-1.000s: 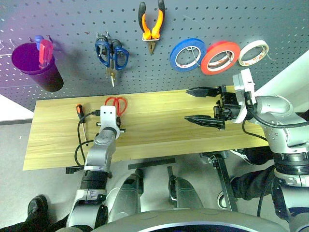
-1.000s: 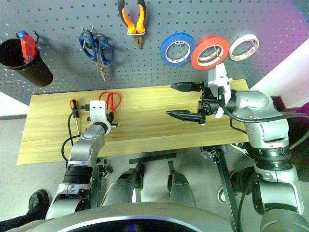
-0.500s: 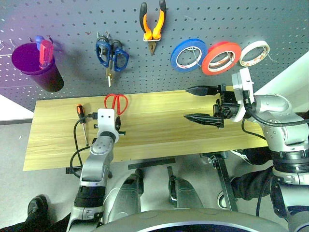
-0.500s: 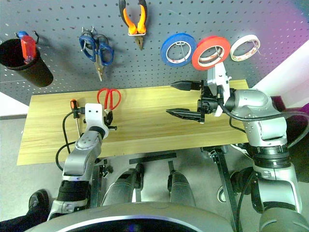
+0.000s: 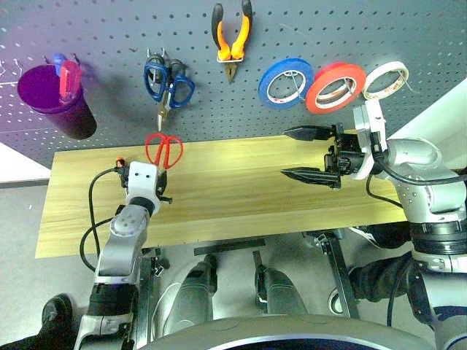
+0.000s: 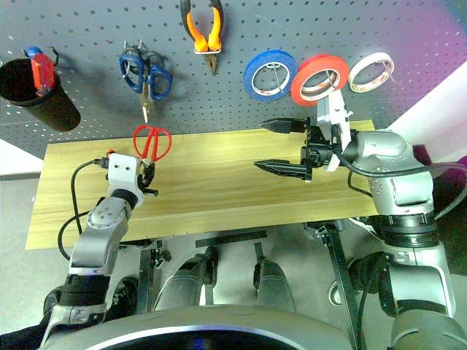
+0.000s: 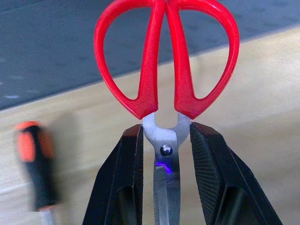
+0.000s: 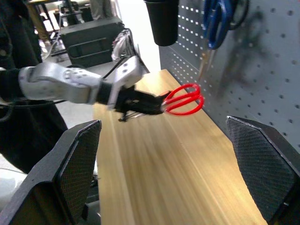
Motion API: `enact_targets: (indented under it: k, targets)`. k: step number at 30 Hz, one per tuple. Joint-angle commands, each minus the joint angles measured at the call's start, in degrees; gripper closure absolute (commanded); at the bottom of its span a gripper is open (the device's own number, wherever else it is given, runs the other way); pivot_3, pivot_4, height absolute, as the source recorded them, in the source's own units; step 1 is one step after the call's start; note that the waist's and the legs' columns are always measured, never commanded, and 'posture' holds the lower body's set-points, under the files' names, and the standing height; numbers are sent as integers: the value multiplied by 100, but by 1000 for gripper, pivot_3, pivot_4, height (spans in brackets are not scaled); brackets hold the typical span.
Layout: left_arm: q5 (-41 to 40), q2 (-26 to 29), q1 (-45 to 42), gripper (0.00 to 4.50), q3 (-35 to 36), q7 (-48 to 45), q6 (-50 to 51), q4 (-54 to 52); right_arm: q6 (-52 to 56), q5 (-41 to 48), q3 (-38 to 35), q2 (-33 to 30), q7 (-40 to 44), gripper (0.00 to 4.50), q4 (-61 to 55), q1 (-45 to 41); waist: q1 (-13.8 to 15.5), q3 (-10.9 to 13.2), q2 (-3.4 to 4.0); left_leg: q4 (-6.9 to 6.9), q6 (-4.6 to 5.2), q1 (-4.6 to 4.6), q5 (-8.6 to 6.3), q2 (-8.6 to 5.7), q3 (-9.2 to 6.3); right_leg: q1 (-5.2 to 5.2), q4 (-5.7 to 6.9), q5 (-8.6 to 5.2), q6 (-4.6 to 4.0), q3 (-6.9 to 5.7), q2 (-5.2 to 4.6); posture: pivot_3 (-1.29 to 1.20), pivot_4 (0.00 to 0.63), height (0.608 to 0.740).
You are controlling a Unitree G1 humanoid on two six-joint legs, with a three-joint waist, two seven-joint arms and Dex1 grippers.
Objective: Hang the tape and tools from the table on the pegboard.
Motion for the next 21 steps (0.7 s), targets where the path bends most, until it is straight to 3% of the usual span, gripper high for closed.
enact_targets:
  k: [1,17,21]
  targets:
    - [-126,126,266,3405,-21,-337,-351,-421,-133,11,-104,-49,57,0,-51,-95,2,1,2,-1,0,0,0,0,0,0,-2,0,0,-1,0,-41,351,740]
    - [-293,749,696,3405,5,-1431,-2227,-1352,-47,265,-332,-214,576,0,270,-193,4,9,15,-8,12,-6,-8,0,6,7,-42,10,-1,-3,-9,-26,350,740]
    - [118,922,726,3405,-56,-1455,-2795,-1455,-67,272,-365,-188,633,0,375,-240,4,10,17,-8,12,-5,-8,0,7,8,-43,11,0,-6,-9,-25,349,740]
